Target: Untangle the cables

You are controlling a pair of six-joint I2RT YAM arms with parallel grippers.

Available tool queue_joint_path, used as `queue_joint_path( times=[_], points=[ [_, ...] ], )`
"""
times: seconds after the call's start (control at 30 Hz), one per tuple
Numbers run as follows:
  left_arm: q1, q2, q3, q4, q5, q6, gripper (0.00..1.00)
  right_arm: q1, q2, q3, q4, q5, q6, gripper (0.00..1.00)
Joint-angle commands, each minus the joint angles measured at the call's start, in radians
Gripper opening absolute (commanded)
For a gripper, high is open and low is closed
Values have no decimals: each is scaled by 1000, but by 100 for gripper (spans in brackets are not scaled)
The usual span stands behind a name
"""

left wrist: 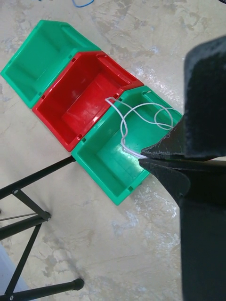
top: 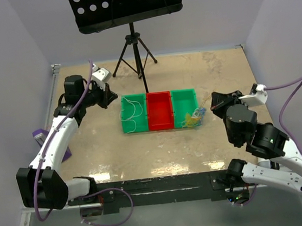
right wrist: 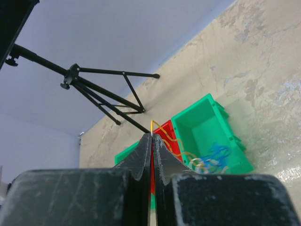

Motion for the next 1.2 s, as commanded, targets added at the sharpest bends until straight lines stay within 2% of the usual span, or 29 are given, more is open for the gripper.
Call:
queue_joint_path(
  times=[0.0, 0.3, 0.53, 0.77, 0.97, 1.17],
  points=[
    [-5, -4, 109, 52, 14, -16, 0, -1, 14, -14, 46, -22, -6, 0],
    [-5, 10, 306, -15, 49, -72, 0, -1, 13, -23, 42, -34, -3, 0],
    [-5, 22, 330, -14, 66, -95, 0, 1, 5, -36, 40, -39, 2, 0],
    [-5, 37, 418, -43, 89, -126, 0, -1, -1, -37, 33, -36, 6, 0],
    [-5, 79, 686, -166, 169, -210, 0, -2, 8, -36, 13, -31, 19, 0],
    [-5, 54, 761, -223, 191, -237, 0, -2, 5, -54, 31, -42, 22, 0]
  ],
)
